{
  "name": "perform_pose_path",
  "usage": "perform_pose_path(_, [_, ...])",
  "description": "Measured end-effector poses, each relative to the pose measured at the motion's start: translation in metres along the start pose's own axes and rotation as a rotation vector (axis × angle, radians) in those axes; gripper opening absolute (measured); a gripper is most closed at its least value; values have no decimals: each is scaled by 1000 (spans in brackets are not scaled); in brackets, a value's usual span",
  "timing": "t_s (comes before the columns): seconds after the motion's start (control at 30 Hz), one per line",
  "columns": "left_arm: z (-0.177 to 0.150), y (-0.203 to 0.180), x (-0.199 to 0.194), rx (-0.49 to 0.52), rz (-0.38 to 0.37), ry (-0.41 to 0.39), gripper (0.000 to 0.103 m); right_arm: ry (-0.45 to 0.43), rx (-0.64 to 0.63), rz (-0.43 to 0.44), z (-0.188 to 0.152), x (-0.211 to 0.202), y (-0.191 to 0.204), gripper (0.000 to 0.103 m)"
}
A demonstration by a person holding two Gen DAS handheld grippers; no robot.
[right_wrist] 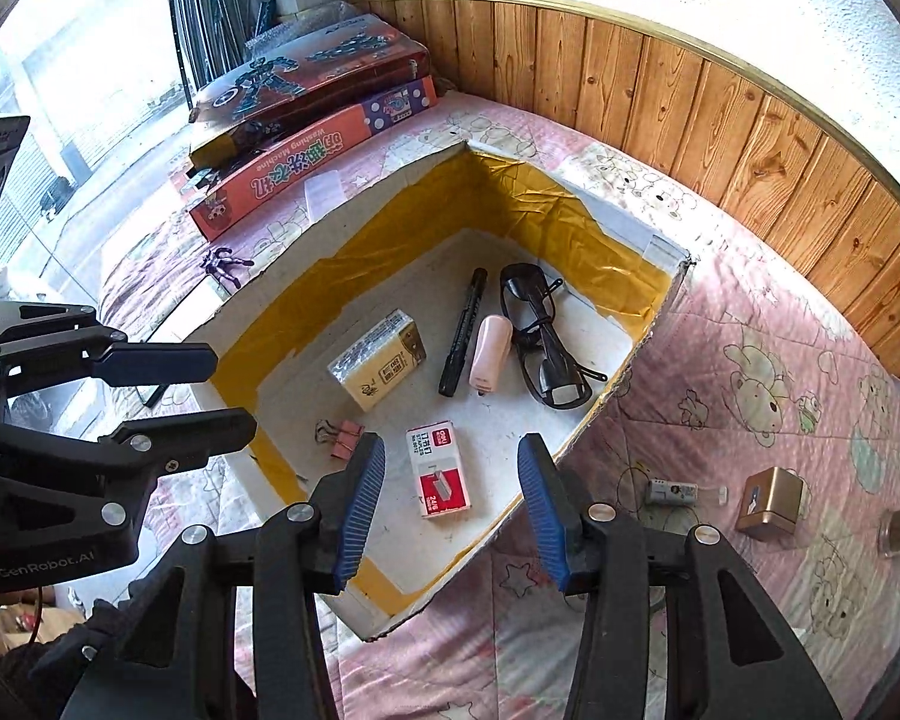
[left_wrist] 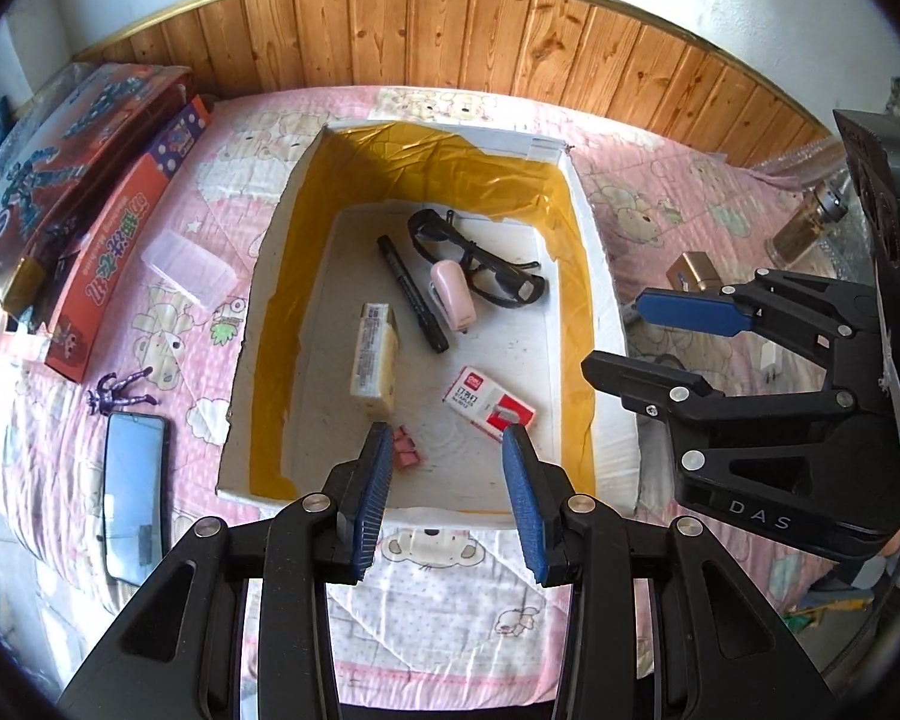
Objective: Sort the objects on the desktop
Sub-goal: 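Withdraw both open tools from the box toward the remaining items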
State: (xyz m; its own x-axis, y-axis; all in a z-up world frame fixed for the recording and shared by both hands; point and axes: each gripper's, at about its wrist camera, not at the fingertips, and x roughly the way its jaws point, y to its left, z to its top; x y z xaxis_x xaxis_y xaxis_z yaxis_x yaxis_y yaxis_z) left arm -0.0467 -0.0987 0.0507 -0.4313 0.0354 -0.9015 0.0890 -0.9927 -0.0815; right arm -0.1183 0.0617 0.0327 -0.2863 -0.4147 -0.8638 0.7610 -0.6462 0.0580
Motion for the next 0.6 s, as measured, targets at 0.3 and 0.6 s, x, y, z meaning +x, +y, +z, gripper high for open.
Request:
perform_pose_path(0.3, [-16, -27, -31, 56, 9, -140, 40, -210, -6, 3, -29, -44, 8, 49])
perform_pose_path(0.6, [-32, -91, -29, 160, -87, -223, 44, -416, 169, -56, -110, -76, -24, 55])
